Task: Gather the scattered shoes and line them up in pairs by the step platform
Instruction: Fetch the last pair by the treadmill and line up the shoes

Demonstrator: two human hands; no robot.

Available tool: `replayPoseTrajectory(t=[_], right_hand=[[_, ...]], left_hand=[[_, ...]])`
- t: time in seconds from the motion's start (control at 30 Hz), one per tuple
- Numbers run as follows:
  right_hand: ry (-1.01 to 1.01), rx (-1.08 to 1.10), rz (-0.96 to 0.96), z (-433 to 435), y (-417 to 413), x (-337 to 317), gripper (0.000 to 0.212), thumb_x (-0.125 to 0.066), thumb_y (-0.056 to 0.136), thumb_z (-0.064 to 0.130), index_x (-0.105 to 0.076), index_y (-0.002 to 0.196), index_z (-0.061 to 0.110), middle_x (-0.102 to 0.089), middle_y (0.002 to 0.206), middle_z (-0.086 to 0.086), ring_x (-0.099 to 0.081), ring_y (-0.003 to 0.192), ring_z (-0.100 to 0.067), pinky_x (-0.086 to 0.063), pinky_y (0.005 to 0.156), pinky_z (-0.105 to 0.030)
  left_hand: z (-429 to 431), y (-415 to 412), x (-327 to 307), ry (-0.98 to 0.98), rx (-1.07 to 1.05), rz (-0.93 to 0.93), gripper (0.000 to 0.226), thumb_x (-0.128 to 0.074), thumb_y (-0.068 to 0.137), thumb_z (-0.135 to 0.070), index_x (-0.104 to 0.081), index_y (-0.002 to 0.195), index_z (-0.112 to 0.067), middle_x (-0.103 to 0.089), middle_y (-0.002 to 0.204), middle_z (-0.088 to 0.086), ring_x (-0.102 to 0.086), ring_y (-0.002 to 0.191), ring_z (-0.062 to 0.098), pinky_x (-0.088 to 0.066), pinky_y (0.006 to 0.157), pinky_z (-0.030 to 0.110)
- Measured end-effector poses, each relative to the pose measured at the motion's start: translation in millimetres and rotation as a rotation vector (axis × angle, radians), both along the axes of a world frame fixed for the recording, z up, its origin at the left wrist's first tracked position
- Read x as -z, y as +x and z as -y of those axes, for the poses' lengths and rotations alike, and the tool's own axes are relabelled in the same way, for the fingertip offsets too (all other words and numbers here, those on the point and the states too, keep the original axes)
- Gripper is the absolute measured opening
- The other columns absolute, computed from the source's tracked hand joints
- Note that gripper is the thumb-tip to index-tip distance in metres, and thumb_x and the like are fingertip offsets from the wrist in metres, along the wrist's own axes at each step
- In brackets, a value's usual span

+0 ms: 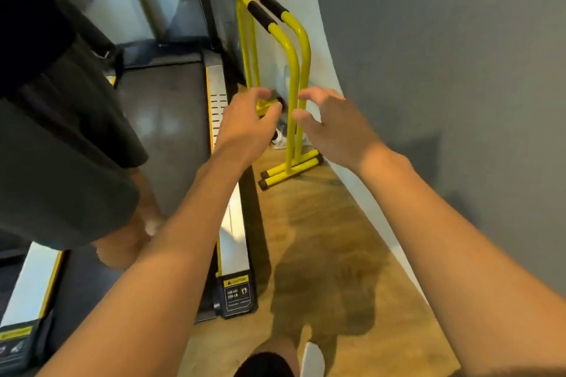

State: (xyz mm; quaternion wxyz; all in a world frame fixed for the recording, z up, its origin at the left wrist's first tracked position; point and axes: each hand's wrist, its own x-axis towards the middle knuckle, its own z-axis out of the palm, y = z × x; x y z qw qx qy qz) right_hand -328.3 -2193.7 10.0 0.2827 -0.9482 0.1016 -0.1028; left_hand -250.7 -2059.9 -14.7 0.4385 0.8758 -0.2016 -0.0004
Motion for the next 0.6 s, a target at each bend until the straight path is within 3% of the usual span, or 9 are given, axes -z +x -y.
replayPoseTrajectory(t=[0.23,0.33,0.5,0.6], right_hand=[[0.021,-0.086,-0.062,42,156,41,0.044,-0.047,0.095,0.04,-0.048,0.135,0.023,-0.049,0.14,-0.003,-0.046,0.127,-0.022,-0.04,0.103,-0.041],[0.033,-0.096,-0.088,59,222,72,0.045,-0.048,0.094,0.04,-0.048,0.135,0.022,-0.05,0.137,-0.006,-0.048,0.125,-0.025,-0.04,0.101,-0.042],[0.107,-0.077,-0.126,80,318,123,0.043,-0.048,0.094,0.04,-0.049,0.134,0.024,-0.052,0.133,-0.003,-0.051,0.118,-0.022,-0.044,0.095,-0.039],[0.124,-0.069,-0.151,91,369,158,0.043,-0.049,0.093,0.041,-0.049,0.133,0.024,-0.054,0.129,-0.002,-0.053,0.114,-0.022,-0.046,0.092,-0.039]], left_hand=[[37,135,41,0.019,-0.104,-0.06,0.038,-0.049,0.096,-0.037,-0.054,0.131,-0.022,-0.055,0.132,0.004,-0.049,0.122,0.019,-0.038,0.093,0.03],[55,199,70,0.016,-0.16,-0.125,0.038,-0.05,0.095,-0.038,-0.053,0.13,-0.024,-0.054,0.131,0.002,-0.051,0.113,0.016,-0.037,0.087,0.026],[83,287,114,0.007,-0.154,-0.181,0.041,-0.052,0.096,-0.034,-0.052,0.134,-0.018,-0.054,0.133,0.004,-0.051,0.12,0.019,-0.038,0.088,0.025],[99,336,142,0.009,-0.169,-0.202,0.041,-0.051,0.097,-0.031,-0.05,0.135,-0.015,-0.055,0.129,0.003,-0.052,0.108,0.012,-0.038,0.082,0.023]])
